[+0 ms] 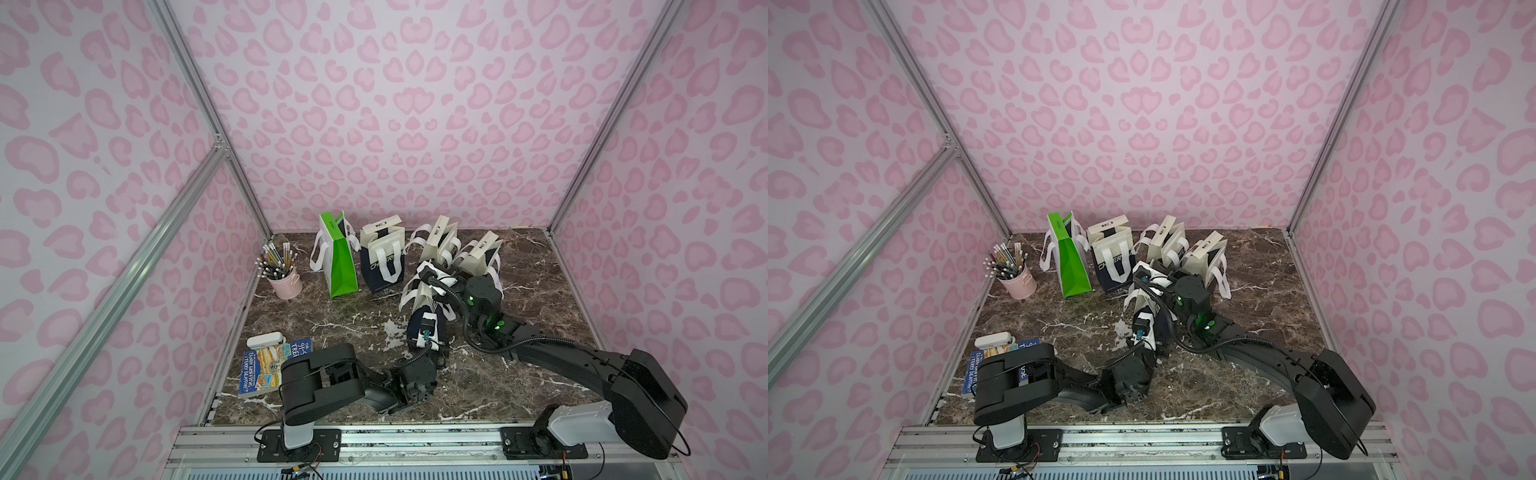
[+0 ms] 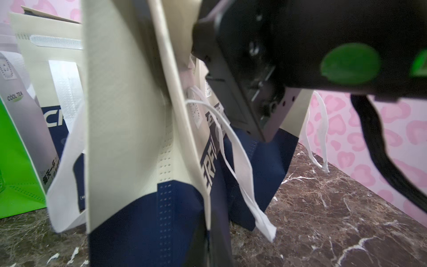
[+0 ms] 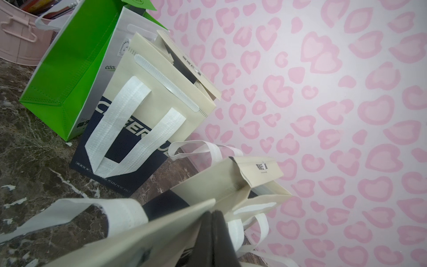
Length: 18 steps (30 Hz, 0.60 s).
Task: Open the takeout bag
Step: Open the takeout bag at the center of the board.
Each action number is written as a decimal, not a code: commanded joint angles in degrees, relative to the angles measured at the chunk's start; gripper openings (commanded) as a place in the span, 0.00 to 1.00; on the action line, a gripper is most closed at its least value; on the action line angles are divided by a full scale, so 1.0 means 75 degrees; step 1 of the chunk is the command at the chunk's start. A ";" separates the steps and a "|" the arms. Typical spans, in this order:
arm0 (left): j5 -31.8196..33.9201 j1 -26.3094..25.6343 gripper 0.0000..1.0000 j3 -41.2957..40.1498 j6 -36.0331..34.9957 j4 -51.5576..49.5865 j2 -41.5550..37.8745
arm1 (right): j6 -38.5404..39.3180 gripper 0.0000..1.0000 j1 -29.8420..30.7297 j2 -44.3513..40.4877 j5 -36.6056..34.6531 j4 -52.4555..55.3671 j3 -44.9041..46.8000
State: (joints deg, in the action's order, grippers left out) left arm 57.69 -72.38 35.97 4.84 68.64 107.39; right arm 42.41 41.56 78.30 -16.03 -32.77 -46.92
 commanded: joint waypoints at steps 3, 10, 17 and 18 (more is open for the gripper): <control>-0.0146 -0.0006 0.04 -0.0063 0.0113 -0.0023 -0.0103 | -0.0335 0.10 0.0046 -0.0186 0.0211 0.0335 -0.0250; -0.0172 -0.0006 0.04 -0.0023 0.0072 -0.0070 -0.0140 | -0.0636 0.55 -0.0081 -0.1129 0.0546 0.1088 0.0352; -0.0199 -0.0006 0.04 0.0076 0.0058 -0.0088 -0.0081 | -0.0482 0.64 -0.0030 -0.1683 0.0924 0.1377 0.0876; -0.0218 -0.0006 0.04 0.0087 0.0063 -0.0099 -0.0072 | -0.0465 0.65 -0.0012 -0.1697 0.0907 0.1401 0.0876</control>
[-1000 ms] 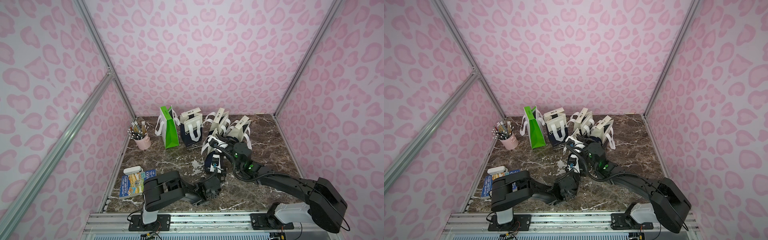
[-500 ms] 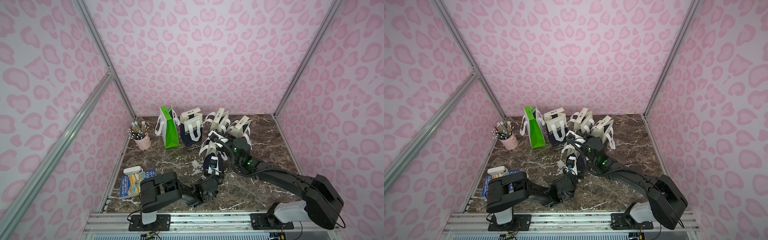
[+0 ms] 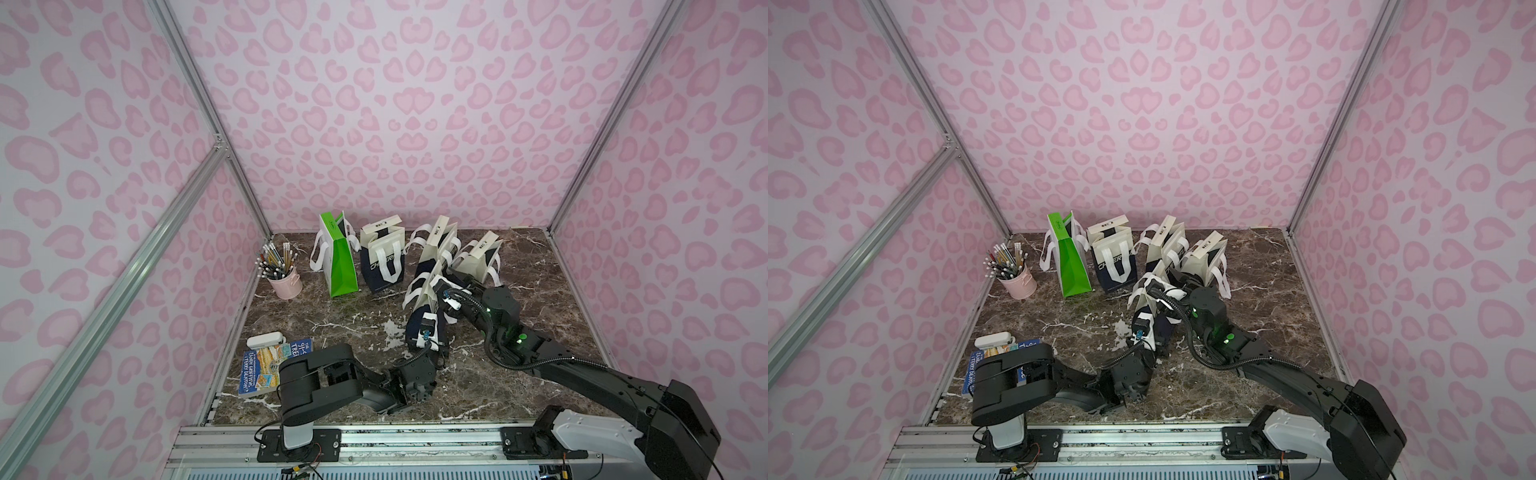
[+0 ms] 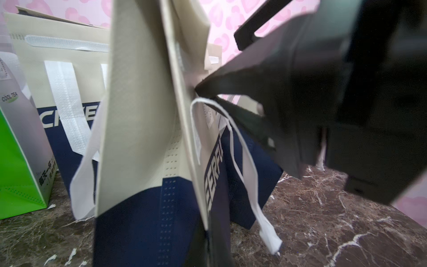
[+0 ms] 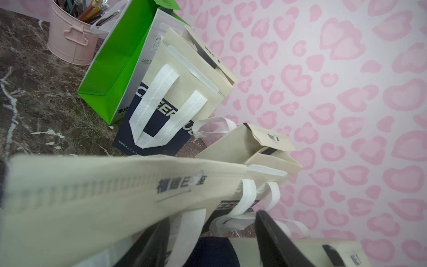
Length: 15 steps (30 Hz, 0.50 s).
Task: Open the takeout bag
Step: Open the takeout bag at the center of the board.
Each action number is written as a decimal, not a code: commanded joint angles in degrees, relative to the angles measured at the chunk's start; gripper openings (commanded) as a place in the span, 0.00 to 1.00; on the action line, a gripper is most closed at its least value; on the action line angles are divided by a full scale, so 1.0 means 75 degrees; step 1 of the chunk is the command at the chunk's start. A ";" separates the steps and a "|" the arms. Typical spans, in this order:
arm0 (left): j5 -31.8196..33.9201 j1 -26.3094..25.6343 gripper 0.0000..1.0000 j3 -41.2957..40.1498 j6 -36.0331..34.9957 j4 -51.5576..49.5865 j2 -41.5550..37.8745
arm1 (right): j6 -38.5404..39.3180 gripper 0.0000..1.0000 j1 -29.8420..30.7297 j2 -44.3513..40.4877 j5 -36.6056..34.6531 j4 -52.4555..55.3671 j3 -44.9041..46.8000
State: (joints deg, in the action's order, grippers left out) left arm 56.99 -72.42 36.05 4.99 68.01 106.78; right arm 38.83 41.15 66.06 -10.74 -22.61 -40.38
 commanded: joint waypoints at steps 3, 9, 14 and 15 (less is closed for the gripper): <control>-0.0145 0.0002 0.04 0.0136 0.0026 -0.0033 0.0042 | 0.0096 0.65 0.0133 -0.0101 0.0134 0.0018 0.0073; -0.0154 0.0000 0.04 0.0182 0.0054 -0.0091 0.0094 | 0.0095 0.63 0.0328 -0.0084 0.0024 -0.0340 0.0017; -0.0134 -0.0017 0.04 0.0229 0.0031 -0.0150 0.0129 | 0.0117 0.59 0.0430 -0.0016 0.0005 -0.0477 -0.0093; -0.0134 -0.0015 0.04 0.0242 0.0026 -0.0150 0.0141 | 0.0129 0.58 0.0446 -0.0019 0.0004 -0.0505 -0.0092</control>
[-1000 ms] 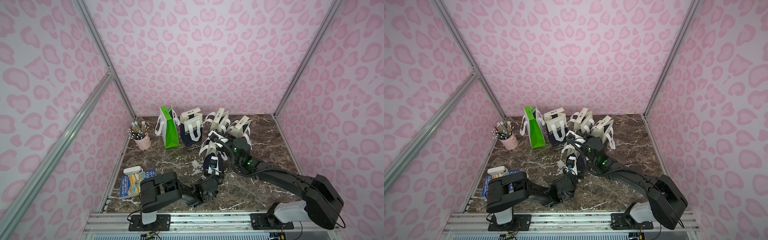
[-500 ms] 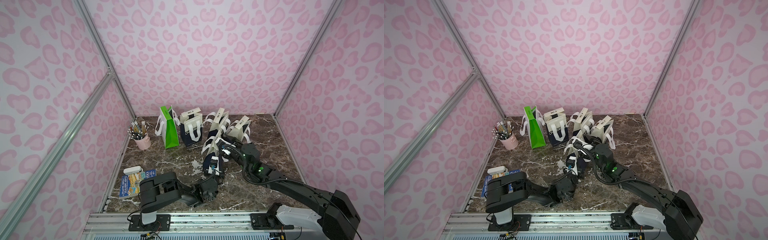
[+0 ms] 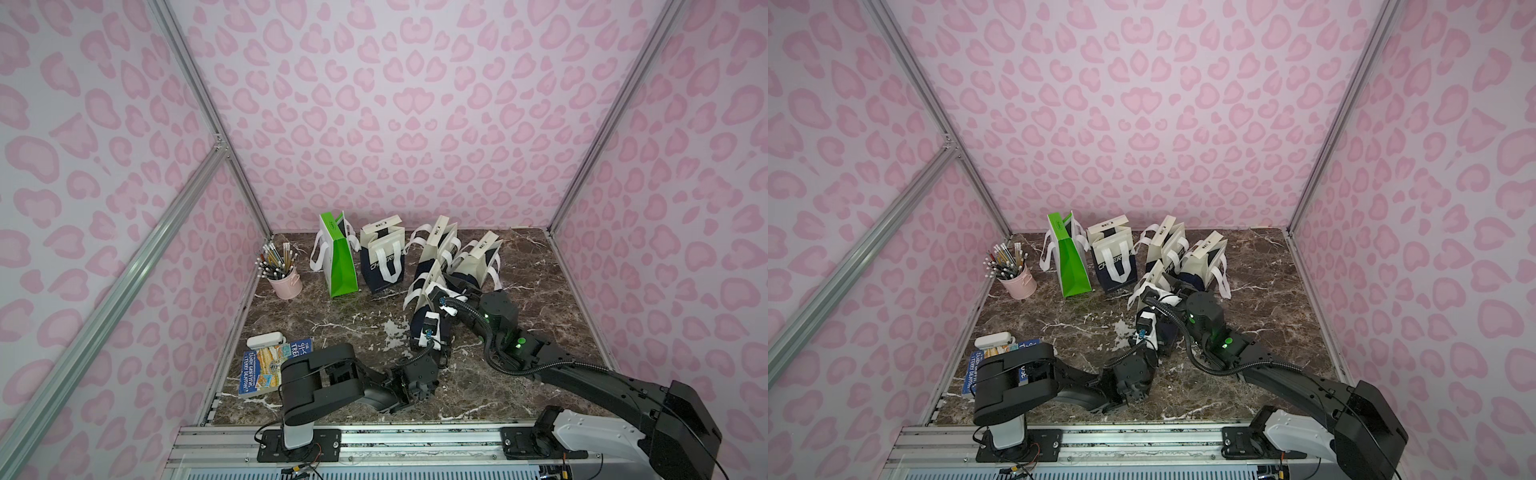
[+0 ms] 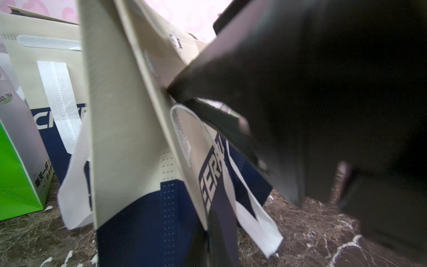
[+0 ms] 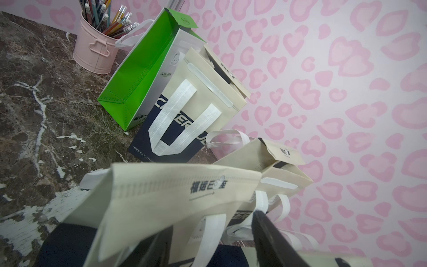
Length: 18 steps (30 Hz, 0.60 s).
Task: Open the takeout bag
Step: Open the takeout bag at the center of the board.
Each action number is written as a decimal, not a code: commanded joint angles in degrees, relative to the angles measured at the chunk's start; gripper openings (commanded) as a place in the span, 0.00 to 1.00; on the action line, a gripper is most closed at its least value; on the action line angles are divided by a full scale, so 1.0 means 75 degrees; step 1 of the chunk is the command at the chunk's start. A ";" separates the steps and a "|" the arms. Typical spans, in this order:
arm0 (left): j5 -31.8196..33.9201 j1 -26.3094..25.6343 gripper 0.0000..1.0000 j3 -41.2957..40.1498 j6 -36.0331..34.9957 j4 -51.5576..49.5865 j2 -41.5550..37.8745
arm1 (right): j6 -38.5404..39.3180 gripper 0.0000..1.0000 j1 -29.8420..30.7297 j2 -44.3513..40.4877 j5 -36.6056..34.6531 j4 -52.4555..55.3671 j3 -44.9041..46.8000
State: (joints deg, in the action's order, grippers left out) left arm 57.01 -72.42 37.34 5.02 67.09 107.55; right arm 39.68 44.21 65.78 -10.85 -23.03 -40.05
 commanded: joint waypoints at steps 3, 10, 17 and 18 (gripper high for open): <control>-0.0131 -0.0033 0.04 0.0091 0.0011 -0.0039 0.0055 | 0.0041 0.55 0.0032 -0.0005 -0.0005 -0.0550 -0.0163; -0.0095 -0.0082 0.04 0.0154 -0.0093 -0.0051 0.0109 | -0.0011 0.48 0.0037 0.0004 -0.0006 -0.0709 -0.0257; -0.0105 -0.0117 0.04 0.0168 -0.0163 -0.0063 0.0121 | -0.0038 0.42 0.0117 0.0251 0.0144 -0.0726 -0.0378; -0.0102 -0.0111 0.04 0.0172 -0.0176 -0.0063 0.0121 | -0.0035 0.42 0.0138 0.0295 0.0158 -0.0732 -0.0387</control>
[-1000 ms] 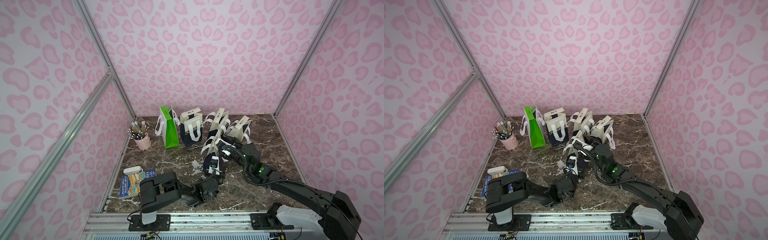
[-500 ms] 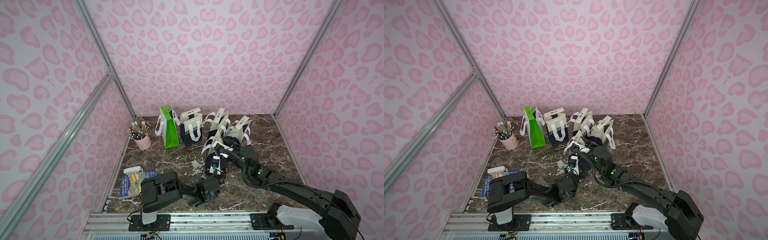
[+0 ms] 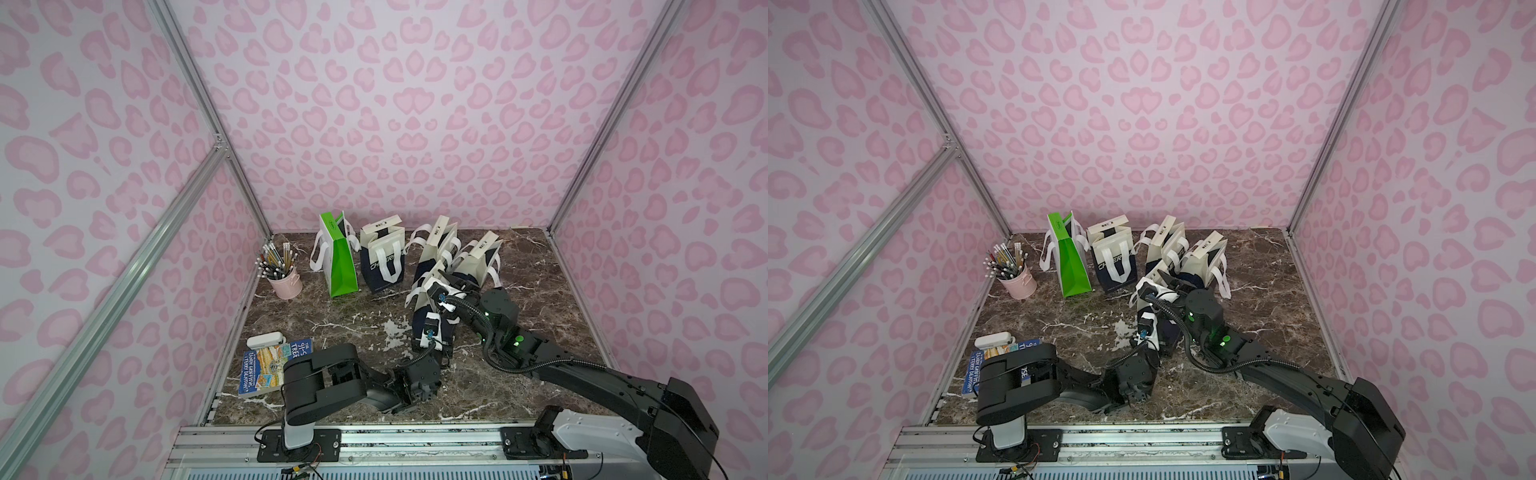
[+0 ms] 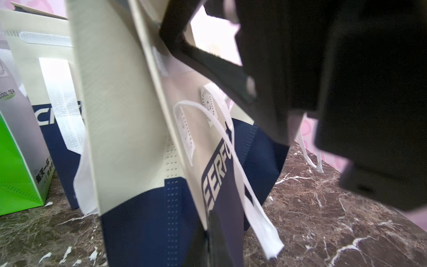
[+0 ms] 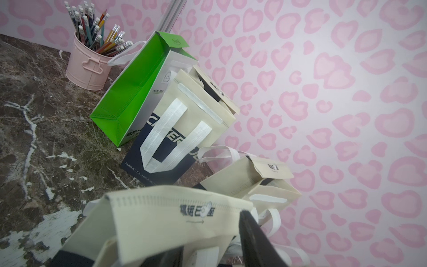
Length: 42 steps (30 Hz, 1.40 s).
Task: Open the takeout bag
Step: Open the takeout bag at the center of the board.
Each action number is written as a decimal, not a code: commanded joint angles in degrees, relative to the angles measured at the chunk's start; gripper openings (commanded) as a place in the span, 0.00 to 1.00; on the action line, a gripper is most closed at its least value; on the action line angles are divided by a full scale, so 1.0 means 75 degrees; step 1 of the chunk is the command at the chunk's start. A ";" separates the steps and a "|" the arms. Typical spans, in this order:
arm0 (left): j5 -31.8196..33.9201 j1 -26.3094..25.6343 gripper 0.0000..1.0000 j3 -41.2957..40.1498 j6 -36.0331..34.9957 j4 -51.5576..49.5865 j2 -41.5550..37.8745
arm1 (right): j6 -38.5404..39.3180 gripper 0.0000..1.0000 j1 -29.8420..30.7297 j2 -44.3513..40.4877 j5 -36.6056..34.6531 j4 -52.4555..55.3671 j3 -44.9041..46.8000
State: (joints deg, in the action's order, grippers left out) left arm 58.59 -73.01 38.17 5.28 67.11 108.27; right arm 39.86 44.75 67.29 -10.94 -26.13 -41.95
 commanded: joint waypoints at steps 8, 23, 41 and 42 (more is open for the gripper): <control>-0.0301 -0.0039 0.04 0.0063 -0.0316 -0.0065 0.0025 | 0.0040 0.29 0.0092 0.0435 0.0387 -0.0239 -0.0264; -0.0347 -0.0039 0.04 0.0151 -0.0490 -0.0033 0.0116 | 0.0302 0.24 0.0103 0.0845 0.0661 0.0382 -0.0656; -0.0108 -0.0049 0.04 -0.0121 -0.0141 -0.0297 -0.0097 | 0.1114 0.00 -0.0004 0.1201 -0.0695 0.1835 -0.1827; -0.0092 -0.0031 0.04 -0.0142 -0.0088 -0.0388 -0.0121 | 0.1261 0.00 -0.0002 0.1173 -0.0860 0.1935 -0.1896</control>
State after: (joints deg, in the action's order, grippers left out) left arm 60.25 -73.08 37.52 3.49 67.33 107.85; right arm 45.39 44.77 76.14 -10.83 -14.61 -54.33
